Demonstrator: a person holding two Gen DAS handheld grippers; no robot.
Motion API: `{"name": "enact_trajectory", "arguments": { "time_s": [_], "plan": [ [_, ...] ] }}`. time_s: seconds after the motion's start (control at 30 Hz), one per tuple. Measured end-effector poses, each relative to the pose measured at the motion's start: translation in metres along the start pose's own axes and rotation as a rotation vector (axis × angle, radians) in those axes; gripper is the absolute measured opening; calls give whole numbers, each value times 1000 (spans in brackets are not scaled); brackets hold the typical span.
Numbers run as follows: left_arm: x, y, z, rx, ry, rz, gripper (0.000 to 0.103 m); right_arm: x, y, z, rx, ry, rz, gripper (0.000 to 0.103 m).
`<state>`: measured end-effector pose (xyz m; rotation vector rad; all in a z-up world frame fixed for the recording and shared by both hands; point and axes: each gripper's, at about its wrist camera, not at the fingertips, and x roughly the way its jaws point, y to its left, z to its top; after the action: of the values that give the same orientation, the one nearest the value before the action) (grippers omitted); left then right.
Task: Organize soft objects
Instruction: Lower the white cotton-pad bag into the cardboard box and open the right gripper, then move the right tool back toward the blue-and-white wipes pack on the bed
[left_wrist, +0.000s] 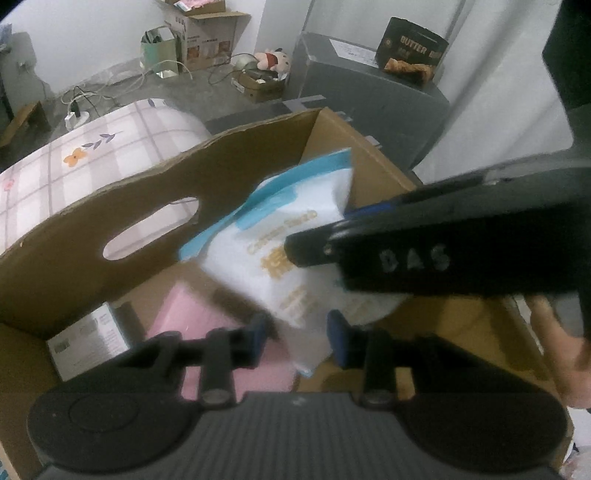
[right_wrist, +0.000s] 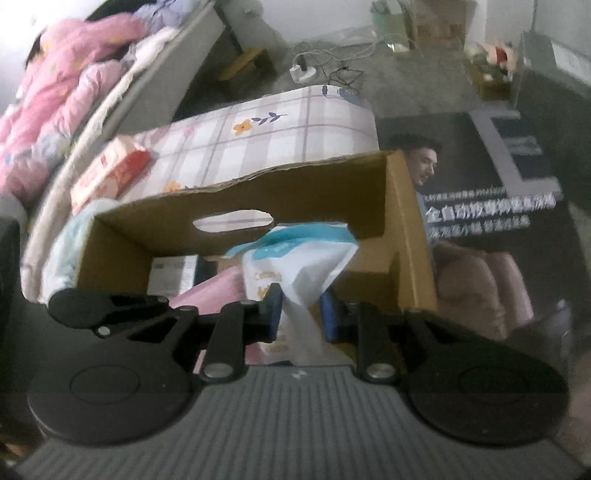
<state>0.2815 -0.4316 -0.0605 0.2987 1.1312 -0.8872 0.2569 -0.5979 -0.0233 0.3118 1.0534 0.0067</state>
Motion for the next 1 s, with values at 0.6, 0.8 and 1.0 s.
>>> {"name": "enact_trajectory", "arguments": {
  "time_s": [0.6, 0.8, 1.0],
  "plan": [
    [-100, 2, -28, 29, -121, 83, 74, -86, 4, -34, 169, -231, 49, 52],
    [-179, 26, -86, 9, -192, 147, 87, -116, 39, -78, 261, -292, 127, 67],
    [-252, 62, -172, -46, -301, 276, 97, -122, 108, -116, 227, -313, 227, 72]
  ]
}}
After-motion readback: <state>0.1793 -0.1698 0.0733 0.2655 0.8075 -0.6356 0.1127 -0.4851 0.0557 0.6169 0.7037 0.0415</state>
